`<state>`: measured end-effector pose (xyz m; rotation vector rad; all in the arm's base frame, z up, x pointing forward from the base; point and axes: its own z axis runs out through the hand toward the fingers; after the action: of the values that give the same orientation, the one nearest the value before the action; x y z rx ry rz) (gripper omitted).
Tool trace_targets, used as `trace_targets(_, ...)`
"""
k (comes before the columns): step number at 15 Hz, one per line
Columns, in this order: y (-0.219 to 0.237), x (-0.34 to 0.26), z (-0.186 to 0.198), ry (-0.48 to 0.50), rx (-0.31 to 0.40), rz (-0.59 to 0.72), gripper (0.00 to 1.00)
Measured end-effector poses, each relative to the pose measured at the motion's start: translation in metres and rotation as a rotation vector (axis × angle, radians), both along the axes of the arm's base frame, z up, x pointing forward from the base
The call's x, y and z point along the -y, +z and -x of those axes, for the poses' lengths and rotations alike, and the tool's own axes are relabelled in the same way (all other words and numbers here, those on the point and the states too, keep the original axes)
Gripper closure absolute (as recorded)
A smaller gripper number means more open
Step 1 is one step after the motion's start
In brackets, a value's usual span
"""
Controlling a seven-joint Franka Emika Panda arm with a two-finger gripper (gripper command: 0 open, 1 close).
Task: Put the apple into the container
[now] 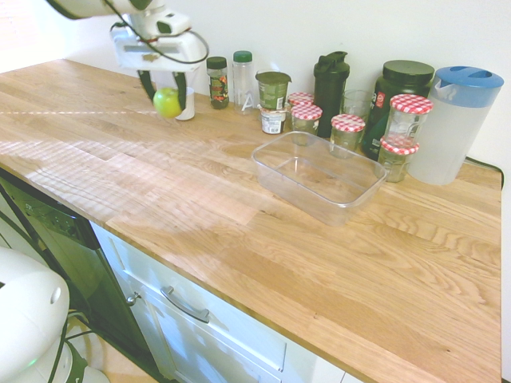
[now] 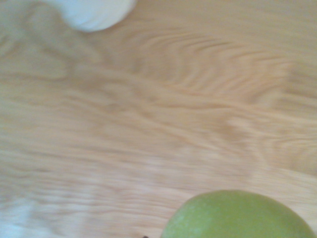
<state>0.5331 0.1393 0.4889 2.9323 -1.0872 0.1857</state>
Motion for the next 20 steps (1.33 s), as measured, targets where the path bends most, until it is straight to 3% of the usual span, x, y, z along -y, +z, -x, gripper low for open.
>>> trace_targets(3, 0.015, 0.112, 0.000, -0.145, -0.016, -0.012, 1.00)
trace_targets(6, -0.009, 0.218, 0.016, -0.248, -0.040, -0.018, 1.00)
trace_targets(11, -0.056, 0.284, 0.034, -0.249, 0.010, -0.024, 1.00)
trace_targets(12, -0.067, 0.286, 0.033, -0.254, -0.001, -0.023, 0.00)
trace_targets(16, -0.115, 0.287, 0.019, -0.250, -0.023, -0.011, 0.00)
trace_targets(20, -0.125, 0.274, 0.011, -0.236, -0.017, -0.002, 0.00)
